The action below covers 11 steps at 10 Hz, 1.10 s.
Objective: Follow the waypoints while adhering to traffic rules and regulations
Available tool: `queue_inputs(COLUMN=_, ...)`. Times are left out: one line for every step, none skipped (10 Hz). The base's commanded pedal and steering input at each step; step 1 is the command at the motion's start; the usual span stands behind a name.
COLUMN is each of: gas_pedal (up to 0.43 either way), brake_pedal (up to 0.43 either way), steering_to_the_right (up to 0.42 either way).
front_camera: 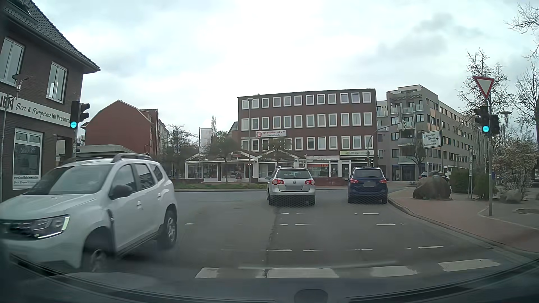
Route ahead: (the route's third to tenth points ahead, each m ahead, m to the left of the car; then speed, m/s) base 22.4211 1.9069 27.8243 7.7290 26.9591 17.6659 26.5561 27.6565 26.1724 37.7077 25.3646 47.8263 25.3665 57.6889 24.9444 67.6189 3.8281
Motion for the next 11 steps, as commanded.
queue_inputs(gas_pedal=0.209, brake_pedal=0.006, steering_to_the_right=-0.009)
queue_inputs(gas_pedal=0.209, brake_pedal=0.006, steering_to_the_right=-0.009)
queue_inputs(gas_pedal=0.209, brake_pedal=0.006, steering_to_the_right=-0.007)
queue_inputs(gas_pedal=0.197, brake_pedal=0.006, steering_to_the_right=-0.007)
queue_inputs(gas_pedal=0.197, brake_pedal=0.006, steering_to_the_right=-0.007)
queue_inputs(gas_pedal=0.197, brake_pedal=0.006, steering_to_the_right=-0.007)
queue_inputs(gas_pedal=0.189, brake_pedal=0.006, steering_to_the_right=-0.007)
queue_inputs(gas_pedal=0.189, brake_pedal=0.006, steering_to_the_right=-0.007)
queue_inputs(gas_pedal=0.189, brake_pedal=0.006, steering_to_the_right=-0.007)
queue_inputs(gas_pedal=0.177, brake_pedal=0.006, steering_to_the_right=-0.007)
queue_inputs(gas_pedal=0.169, brake_pedal=0.000, steering_to_the_right=-0.007)
